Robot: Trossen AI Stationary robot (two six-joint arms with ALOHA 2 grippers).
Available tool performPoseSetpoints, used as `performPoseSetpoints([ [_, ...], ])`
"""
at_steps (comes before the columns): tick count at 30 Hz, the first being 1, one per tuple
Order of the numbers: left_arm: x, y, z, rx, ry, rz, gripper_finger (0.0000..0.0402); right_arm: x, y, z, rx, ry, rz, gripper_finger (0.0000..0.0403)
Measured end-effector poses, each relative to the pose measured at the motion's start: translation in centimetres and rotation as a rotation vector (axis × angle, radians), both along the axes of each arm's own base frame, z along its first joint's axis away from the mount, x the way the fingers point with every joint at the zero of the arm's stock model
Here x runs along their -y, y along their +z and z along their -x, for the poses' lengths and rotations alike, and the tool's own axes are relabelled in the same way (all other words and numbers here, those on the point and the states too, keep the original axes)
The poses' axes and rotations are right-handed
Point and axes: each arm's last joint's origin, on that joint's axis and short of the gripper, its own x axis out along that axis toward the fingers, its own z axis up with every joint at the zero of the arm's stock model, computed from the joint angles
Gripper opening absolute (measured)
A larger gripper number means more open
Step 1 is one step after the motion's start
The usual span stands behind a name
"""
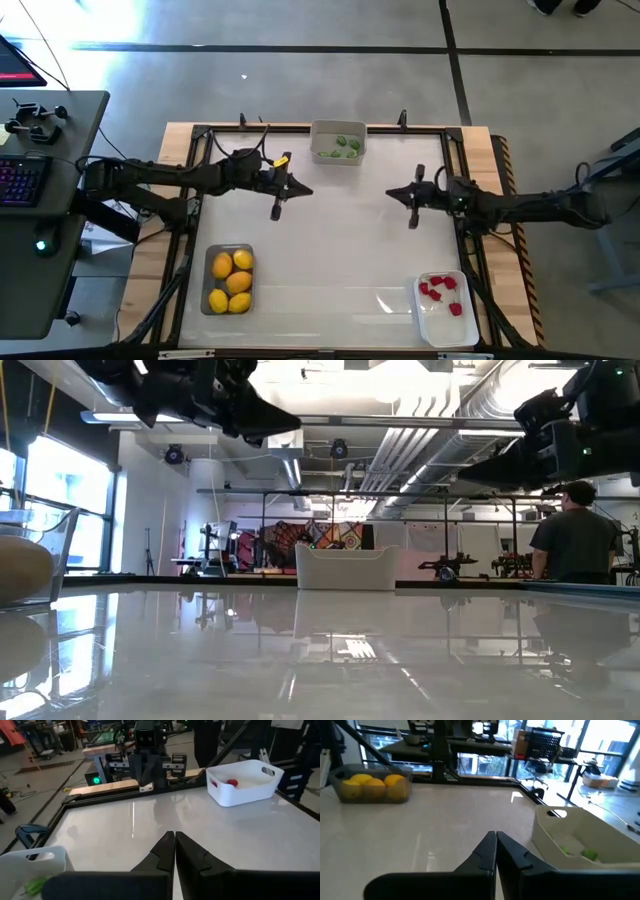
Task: Sort produce into baskets
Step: Return to Home Position
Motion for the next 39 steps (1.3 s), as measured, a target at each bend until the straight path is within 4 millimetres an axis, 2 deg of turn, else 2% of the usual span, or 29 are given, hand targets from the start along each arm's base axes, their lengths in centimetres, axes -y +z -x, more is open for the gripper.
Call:
performPoseSetpoints([
  [8,0.0,0.0,0.0,0.009,-0.006,-0.027,0.0000,0.0,0.1,1.3,-0.021,-0.024,-0.032,0.0000],
  [11,0.0,0.0,0.1,0.087,-0.004,-0.039,0.0000,0.0,0.1,1.7,-0.023,-0.024,-0.032,0.0000],
  [15,-0.1,-1.3,1.2,0.192,0.009,-0.045,0.0000,-0.1,0.1,2.1,-0.027,-0.023,-0.032,0.0000],
  [21,-0.9,-3.5,2.6,0.157,0.064,0.001,0.0000,-0.2,0.1,2.7,-0.034,-0.022,-0.022,0.0000],
  [24,-1.2,-3.8,3.2,0.166,0.079,-0.002,0.0000,-0.3,0.1,2.9,-0.037,-0.026,-0.027,0.0000],
  [31,-1.1,-4.3,6.1,0.245,0.110,-0.031,0.0000,-0.3,-1.6,3.5,-0.053,-0.040,-0.064,0.0000],
  [39,-0.2,-5.4,10.5,0.305,0.138,-0.017,0.0000,-0.2,-1.0,4.1,0.021,-0.054,-0.064,0.0000],
])
